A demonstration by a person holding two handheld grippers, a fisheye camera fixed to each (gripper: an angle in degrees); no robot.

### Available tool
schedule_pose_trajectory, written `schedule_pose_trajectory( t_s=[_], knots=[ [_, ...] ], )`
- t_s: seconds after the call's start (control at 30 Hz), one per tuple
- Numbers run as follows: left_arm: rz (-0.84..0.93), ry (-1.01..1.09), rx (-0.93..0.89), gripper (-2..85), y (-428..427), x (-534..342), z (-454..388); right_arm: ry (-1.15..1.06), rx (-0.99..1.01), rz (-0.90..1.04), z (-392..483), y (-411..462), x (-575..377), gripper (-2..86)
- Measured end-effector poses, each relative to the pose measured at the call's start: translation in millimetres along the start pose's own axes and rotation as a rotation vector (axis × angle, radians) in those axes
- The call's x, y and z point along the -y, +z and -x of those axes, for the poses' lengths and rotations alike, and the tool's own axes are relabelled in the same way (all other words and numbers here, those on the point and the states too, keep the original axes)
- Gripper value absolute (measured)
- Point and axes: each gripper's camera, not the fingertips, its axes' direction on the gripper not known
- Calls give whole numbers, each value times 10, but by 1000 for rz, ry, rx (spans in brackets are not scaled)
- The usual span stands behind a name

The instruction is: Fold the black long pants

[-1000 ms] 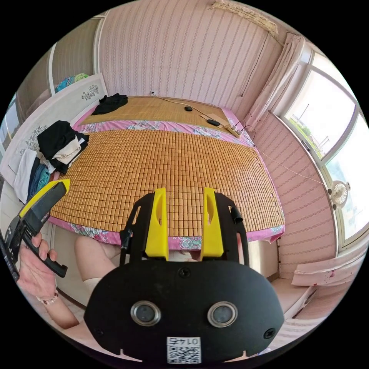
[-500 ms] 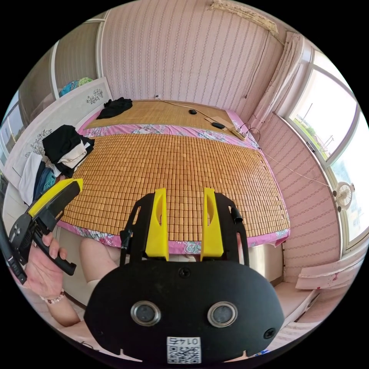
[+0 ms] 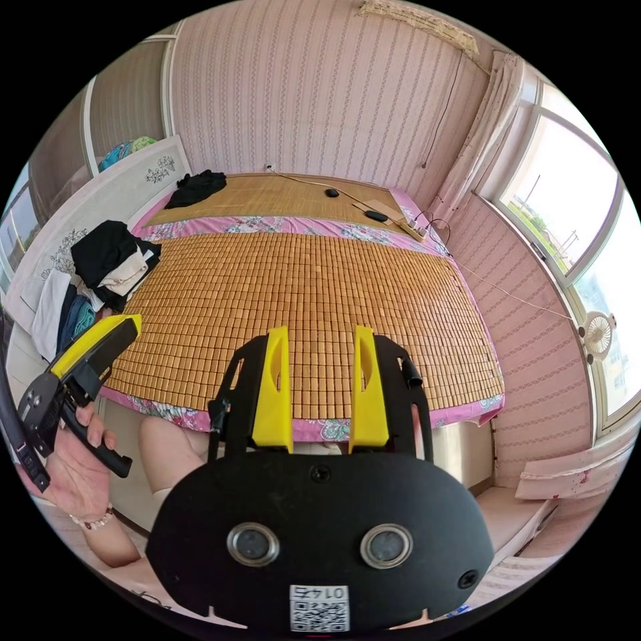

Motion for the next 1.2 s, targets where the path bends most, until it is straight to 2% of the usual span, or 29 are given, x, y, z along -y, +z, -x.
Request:
schedule_pose_trajectory(
  t_s=[0.33,0.67,1.2],
  knots=[
    [-23,-24,137,77,-16,-27,-212,-29,93,-2,-202,9,-88,173],
    [-20,-11,144,77,24,-56,-368,3,32,-15,-440,-31,-113,156],
    [-5,-21,137,76,102,-97,-422,-1,64,-30,-715,-30,-151,154]
  ],
)
